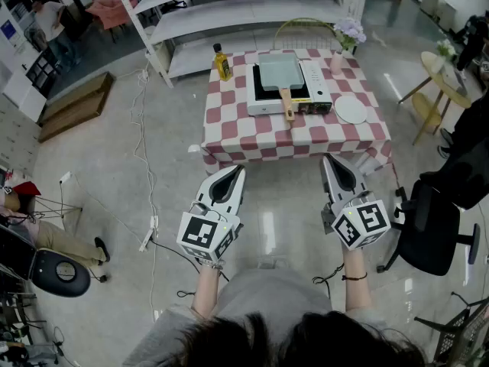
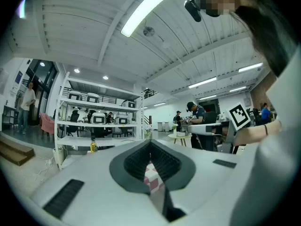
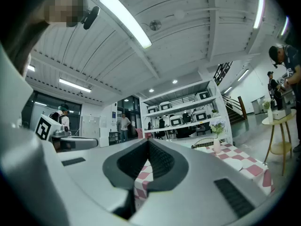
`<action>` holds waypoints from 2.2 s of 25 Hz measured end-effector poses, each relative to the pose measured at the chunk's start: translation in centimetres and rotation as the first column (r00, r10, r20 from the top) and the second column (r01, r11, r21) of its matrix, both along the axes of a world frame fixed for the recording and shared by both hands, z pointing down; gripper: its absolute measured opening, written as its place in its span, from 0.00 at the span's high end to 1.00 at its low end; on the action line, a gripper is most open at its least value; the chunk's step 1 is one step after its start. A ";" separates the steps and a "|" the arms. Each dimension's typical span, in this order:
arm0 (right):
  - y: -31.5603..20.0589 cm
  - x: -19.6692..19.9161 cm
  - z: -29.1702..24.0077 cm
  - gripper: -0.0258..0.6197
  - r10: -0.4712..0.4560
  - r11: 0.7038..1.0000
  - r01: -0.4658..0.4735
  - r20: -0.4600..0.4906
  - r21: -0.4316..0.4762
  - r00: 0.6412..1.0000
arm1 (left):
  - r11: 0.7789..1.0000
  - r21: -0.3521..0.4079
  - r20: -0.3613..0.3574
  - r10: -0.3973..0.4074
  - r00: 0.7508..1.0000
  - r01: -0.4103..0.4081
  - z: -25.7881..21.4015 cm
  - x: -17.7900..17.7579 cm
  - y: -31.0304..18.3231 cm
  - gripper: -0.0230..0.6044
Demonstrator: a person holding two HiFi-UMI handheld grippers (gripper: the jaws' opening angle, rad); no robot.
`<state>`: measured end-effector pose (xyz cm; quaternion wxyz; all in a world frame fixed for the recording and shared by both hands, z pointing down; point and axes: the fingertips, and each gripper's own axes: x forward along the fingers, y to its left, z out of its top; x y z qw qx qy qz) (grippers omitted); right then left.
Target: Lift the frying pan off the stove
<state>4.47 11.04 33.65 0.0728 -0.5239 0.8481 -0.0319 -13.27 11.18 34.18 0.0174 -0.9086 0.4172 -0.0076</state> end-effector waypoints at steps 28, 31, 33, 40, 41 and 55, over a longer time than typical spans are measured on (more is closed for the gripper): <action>-0.4 2.3 0.8 0.93 -0.033 0.999 0.033 -0.008 -0.004 0.999 | 0.998 -0.056 -0.022 -0.043 0.999 0.042 1.5 2.2 0.7 0.92; -1.0 2.4 0.8 0.93 -0.041 0.999 0.041 -0.001 -0.006 0.999 | 0.997 -0.058 -0.022 -0.051 0.998 0.050 1.4 2.3 0.2 0.92; -1.5 2.4 0.9 0.93 -0.045 0.999 0.045 0.000 -0.009 0.999 | 0.997 -0.060 -0.022 -0.051 0.998 0.050 1.5 2.4 -0.1 0.92; -3.9 2.3 1.2 0.93 -0.051 0.999 0.050 -0.015 -0.006 0.999 | 0.997 -0.065 -0.030 -0.034 0.999 0.032 1.7 2.8 -3.0 0.92; -4.3 2.3 1.2 0.93 -0.048 0.999 0.048 -0.016 -0.008 0.999 | 0.997 -0.066 -0.032 -0.029 0.999 0.027 1.8 2.9 -3.6 0.92; -11.7 2.6 2.2 0.93 -0.004 0.998 0.004 -0.005 -0.055 1.000 | 0.994 -0.097 -0.047 0.047 0.998 -0.051 2.4 4.0 -12.2 0.92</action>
